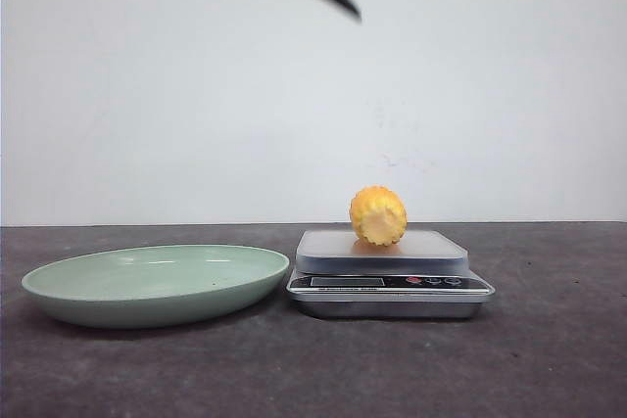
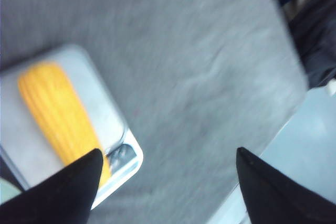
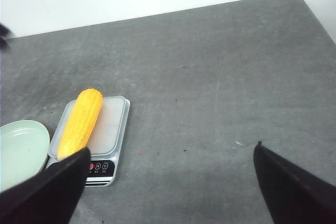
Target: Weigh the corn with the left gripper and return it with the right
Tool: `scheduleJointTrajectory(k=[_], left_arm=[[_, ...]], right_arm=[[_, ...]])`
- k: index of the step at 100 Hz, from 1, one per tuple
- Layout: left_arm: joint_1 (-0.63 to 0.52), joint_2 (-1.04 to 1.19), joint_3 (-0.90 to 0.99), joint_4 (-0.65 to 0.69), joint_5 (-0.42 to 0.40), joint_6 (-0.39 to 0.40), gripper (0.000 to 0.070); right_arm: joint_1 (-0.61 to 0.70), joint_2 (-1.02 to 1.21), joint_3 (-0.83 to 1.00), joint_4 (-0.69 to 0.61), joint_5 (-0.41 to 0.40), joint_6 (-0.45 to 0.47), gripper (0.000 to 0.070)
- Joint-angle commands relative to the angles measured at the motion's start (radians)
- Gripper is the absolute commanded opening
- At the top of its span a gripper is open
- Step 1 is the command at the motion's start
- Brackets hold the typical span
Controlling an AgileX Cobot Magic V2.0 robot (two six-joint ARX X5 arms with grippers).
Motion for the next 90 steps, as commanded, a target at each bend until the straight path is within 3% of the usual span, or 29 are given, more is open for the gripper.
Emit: scheduleJointTrajectory(k=[1, 25, 62, 66, 70, 78, 90], left_arm=[[-0.006, 0.018, 0.147, -0.029, 0.0, 0.036, 0.0474], [-0.005, -0.002, 0.509, -0.063, -0.003, 0.045, 0.0473], [-0.004, -0.202, 0.502, -0.064, -0.085, 0.051, 0.046], [-0.004, -0.22, 0.502, -0.065, -0.101, 0.052, 0.0413], [-0.004, -0.237, 0.502, -0.066, -0.108, 0.052, 0.0318], [-0.004, -0.271, 0.502, -0.066, -0.107, 0.053, 0.0001], [-0.004, -0.327, 0.501, -0.068, -0.107, 0.04, 0.0011]], right_arm=[[-0.001, 0.008, 0.014, 0.013, 0.001, -0.016, 0.0618], [-0.001, 0.008, 0.014, 0.013, 0.0, -0.054, 0.0618], [-0.001, 0.008, 0.014, 0.01, -0.004, -0.093, 0.0618], [-0.001, 0.008, 0.014, 0.01, -0.004, -0.099, 0.0618], [-0.001, 0.008, 0.014, 0.01, -0.005, -0.108, 0.0618], [-0.001, 0.008, 0.014, 0.01, -0.011, -0.122, 0.0618], [0.006, 0.008, 0.014, 0.01, -0.011, -0.131, 0.0618]])
